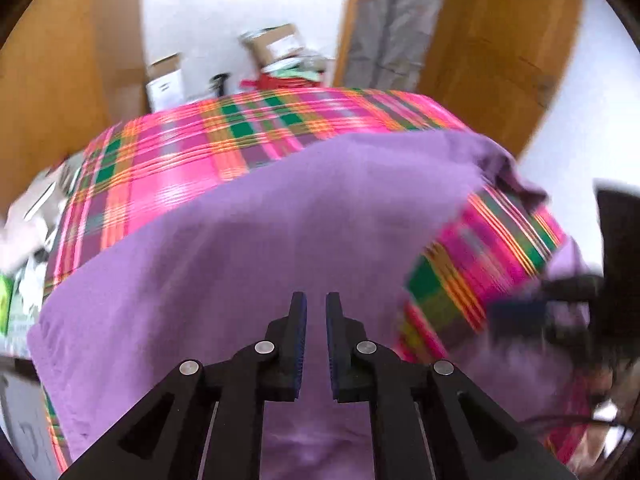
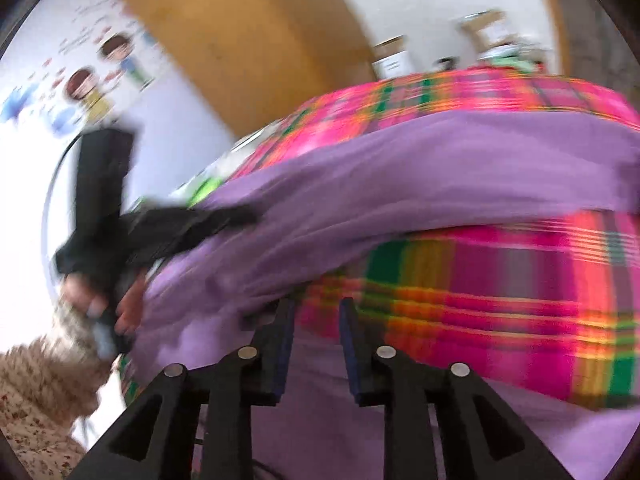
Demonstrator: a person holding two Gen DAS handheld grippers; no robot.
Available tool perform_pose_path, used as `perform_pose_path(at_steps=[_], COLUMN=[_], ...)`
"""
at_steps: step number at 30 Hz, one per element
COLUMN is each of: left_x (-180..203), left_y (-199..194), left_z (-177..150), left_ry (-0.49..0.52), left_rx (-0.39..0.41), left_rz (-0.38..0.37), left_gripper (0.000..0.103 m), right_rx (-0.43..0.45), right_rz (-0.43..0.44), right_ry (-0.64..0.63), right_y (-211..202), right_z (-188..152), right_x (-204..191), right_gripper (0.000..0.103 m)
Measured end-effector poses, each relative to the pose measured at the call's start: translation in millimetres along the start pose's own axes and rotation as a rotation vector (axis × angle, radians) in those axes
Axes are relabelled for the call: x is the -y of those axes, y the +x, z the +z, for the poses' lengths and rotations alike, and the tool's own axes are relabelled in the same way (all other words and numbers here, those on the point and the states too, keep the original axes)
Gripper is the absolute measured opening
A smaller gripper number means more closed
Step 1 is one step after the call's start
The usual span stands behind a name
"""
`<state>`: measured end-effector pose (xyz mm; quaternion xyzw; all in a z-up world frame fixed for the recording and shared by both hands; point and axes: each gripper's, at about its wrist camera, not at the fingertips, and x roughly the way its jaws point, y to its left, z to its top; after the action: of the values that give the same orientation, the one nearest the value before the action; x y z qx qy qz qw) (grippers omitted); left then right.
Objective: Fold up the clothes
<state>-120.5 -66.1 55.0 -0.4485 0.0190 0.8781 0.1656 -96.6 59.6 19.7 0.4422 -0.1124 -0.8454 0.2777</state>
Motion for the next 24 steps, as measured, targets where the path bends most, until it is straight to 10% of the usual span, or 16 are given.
perform_pose_path(at_steps=[15, 24], left_x=[68.2, 76.0], left_y=[46.9, 58.5], left_z=[-20.0, -9.3], left_ry=[0.245, 0.291], left_rx=[-0.101, -0.092], left_rz=[0.179, 0.221], left_gripper=[0.010, 0.010], right_rx=[0.151, 0.138], right_rz=[-0.607, -0.703], right_ry=[0.142, 0.101], right_y=[-76.5, -71.6], right_z=[4.1, 15.9], right_x=[128.2, 144.0], right_gripper=[0.040, 0.043])
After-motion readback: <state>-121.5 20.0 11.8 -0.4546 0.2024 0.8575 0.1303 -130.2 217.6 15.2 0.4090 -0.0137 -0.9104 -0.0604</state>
